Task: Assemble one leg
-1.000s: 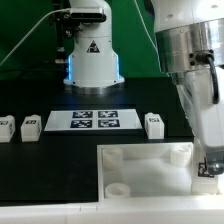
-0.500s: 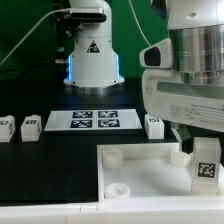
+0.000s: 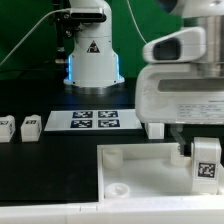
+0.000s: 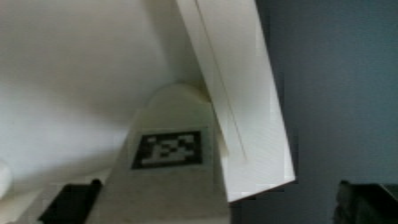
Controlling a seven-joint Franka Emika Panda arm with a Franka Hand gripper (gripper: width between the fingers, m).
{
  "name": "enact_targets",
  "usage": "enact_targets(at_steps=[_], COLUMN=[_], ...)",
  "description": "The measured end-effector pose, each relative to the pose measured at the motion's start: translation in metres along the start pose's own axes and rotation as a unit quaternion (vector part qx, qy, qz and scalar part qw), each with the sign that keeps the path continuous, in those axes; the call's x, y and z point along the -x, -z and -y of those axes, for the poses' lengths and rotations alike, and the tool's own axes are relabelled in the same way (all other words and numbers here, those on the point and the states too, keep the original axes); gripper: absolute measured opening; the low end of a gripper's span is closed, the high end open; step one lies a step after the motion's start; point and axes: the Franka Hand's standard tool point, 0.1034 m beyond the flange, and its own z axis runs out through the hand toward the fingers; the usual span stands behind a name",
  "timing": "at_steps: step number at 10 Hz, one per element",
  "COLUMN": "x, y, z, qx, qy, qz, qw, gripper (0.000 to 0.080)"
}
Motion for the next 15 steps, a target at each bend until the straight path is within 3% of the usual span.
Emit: enact_targets(at_steps=[1, 2, 3, 4, 5, 6, 8, 11, 13, 15], x=[-0.001, 0.000, 0.000, 0.000, 0.000, 0.000, 0.003, 0.000, 0.001, 0.001], y=[0.000, 0.000, 0.000, -0.001, -0.001, -0.002, -0.003, -0.006, -0.006, -0.007], z=[-0.001, 0.000, -0.001, -0.006, -0.007, -0.007, -0.008, -0.011, -0.008, -0.009], qx=[0.000, -0.002, -0.001, 0.003, 0.003, 0.003, 0.002, -0.026, -0.028, -0.029], qy=[-0.007, -0.056, -0.114, -0.160, -0.206, -0.261, -0.420, -0.612, -0.652, -0.629], qz=[0.000, 0.001, 0.002, 0.004, 0.005, 0.005, 0.017, 0.041, 0.044, 0.044], qw=[1.000, 0.998, 0.993, 0.987, 0.979, 0.965, 0.907, 0.789, 0.756, 0.775], gripper=[0.0649, 0.0556, 0.0388, 0.0388, 0.0313, 0.0312, 0.0302, 0.0297, 0.0297, 0.0297])
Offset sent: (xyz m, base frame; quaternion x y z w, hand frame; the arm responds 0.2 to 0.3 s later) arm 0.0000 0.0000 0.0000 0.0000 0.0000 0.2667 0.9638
